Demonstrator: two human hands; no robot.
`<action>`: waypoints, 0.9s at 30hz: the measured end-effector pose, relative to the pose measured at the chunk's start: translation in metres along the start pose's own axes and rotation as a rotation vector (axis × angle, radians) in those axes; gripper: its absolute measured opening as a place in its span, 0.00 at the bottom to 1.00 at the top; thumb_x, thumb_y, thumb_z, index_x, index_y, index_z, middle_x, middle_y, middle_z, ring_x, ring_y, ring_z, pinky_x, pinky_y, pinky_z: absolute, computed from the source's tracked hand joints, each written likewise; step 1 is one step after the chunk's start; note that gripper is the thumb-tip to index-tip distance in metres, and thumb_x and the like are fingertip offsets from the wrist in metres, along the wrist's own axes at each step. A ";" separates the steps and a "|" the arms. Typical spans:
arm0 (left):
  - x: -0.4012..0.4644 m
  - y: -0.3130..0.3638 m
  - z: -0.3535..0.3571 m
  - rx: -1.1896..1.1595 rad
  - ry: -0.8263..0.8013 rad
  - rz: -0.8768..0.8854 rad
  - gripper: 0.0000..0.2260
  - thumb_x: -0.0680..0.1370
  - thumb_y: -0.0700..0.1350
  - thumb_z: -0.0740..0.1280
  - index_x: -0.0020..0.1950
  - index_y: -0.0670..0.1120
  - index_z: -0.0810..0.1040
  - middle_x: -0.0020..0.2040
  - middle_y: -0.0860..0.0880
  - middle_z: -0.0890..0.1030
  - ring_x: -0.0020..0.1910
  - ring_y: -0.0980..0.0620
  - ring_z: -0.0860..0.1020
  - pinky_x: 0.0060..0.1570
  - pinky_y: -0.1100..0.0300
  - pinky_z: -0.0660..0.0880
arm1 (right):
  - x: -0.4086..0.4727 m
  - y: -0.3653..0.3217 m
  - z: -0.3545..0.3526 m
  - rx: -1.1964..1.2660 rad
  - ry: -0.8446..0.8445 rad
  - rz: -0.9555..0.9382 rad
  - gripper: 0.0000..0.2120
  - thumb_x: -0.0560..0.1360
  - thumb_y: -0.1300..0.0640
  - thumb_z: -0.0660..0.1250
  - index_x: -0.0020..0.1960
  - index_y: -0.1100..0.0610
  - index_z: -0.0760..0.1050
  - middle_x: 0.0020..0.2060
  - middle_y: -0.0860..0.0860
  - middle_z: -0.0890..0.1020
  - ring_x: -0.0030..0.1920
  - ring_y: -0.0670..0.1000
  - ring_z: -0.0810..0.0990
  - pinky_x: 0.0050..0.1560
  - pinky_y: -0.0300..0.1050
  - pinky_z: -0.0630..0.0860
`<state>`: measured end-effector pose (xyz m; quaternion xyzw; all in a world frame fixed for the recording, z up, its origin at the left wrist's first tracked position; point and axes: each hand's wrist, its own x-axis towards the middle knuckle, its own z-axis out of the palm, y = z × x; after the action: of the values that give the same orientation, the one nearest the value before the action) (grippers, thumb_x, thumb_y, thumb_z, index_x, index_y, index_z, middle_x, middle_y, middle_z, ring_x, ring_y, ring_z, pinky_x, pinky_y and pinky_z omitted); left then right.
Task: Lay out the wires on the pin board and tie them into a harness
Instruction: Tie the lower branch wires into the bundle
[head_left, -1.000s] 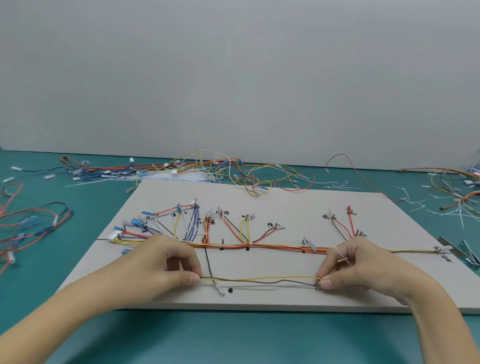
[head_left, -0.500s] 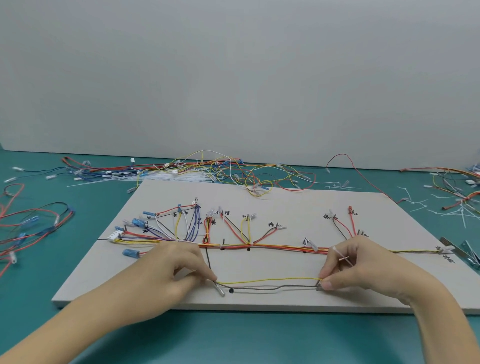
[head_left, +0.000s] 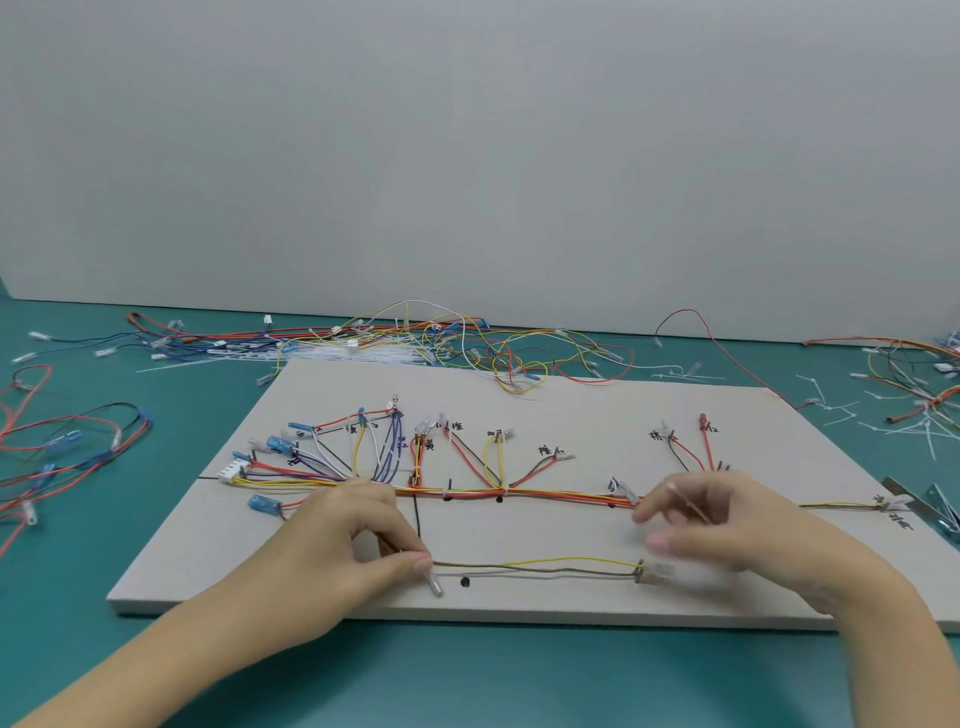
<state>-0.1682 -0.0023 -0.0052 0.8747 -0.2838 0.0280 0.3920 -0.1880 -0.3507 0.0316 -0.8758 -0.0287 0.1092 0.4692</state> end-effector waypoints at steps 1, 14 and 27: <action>0.000 0.000 0.000 -0.001 0.010 0.006 0.02 0.71 0.51 0.75 0.39 0.59 0.85 0.37 0.57 0.78 0.42 0.57 0.74 0.39 0.72 0.64 | 0.000 -0.002 -0.001 0.064 0.087 -0.018 0.14 0.69 0.42 0.73 0.48 0.51 0.84 0.29 0.43 0.70 0.28 0.43 0.64 0.27 0.31 0.60; -0.010 0.012 0.002 0.415 0.035 0.200 0.08 0.77 0.55 0.61 0.41 0.57 0.77 0.40 0.63 0.73 0.45 0.62 0.69 0.51 0.66 0.62 | 0.021 -0.040 0.051 0.569 0.167 -0.171 0.08 0.78 0.61 0.64 0.50 0.63 0.80 0.37 0.59 0.84 0.37 0.51 0.82 0.38 0.39 0.79; -0.013 0.011 0.009 0.104 0.065 0.076 0.07 0.77 0.45 0.67 0.41 0.56 0.76 0.41 0.62 0.78 0.43 0.63 0.74 0.40 0.75 0.66 | 0.038 -0.062 0.070 0.546 0.160 -0.212 0.04 0.73 0.62 0.71 0.43 0.59 0.85 0.33 0.50 0.82 0.31 0.45 0.75 0.31 0.35 0.70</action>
<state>-0.1864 -0.0081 -0.0072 0.8812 -0.3018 0.0860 0.3536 -0.1627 -0.2532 0.0389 -0.7154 -0.0525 -0.0059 0.6967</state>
